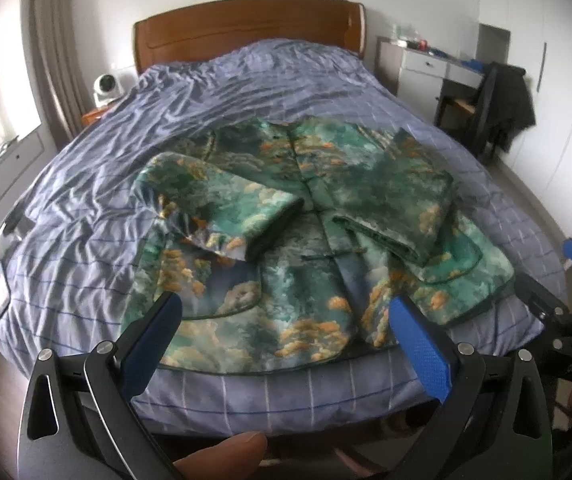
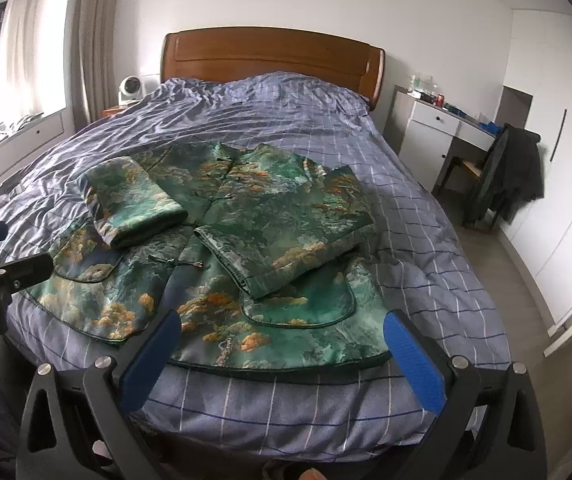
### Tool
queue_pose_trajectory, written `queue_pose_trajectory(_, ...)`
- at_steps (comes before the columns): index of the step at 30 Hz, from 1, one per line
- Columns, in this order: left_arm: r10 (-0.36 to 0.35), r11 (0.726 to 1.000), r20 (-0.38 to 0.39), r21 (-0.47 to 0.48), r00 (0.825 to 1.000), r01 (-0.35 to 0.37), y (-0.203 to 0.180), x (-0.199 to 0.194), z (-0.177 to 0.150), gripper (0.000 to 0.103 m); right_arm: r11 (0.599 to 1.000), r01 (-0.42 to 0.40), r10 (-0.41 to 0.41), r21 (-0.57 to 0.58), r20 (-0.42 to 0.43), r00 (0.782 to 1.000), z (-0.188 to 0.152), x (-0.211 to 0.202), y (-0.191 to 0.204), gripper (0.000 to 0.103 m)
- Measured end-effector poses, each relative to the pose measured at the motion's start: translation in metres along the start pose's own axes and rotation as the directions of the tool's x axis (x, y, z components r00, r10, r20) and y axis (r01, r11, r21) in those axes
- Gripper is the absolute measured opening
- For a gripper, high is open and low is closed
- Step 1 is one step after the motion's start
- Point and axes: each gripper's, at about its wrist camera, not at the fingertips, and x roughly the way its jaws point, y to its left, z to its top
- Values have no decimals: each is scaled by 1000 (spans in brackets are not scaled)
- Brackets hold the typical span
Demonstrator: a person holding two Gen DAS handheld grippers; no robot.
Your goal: Fold large clothes
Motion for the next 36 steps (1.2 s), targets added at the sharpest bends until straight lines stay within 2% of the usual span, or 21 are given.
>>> queue_pose_trajectory(7, 27, 998, 7, -48, 1000, -27, 14, -1, 0, 103, 1000, 15, -15, 13, 30, 999, 0, -5, -4, 103)
queue_pose_trajectory(21, 20, 999, 16, -41, 1000, -19, 21, 5, -2, 103, 999, 22, -20, -29, 57, 998, 1, -7, 4, 103)
queue_pose_trajectory(22, 24, 999, 17, -35, 1000, -24, 8, -1, -4, 103, 999, 22, -20, -30, 59, 998, 1, -7, 5, 103)
queue_pose_trajectory(36, 17, 1000, 23, -25, 1000, -16, 3, -4, -4, 103, 999, 26, -24, -32, 66, 998, 2, -8, 5, 103)
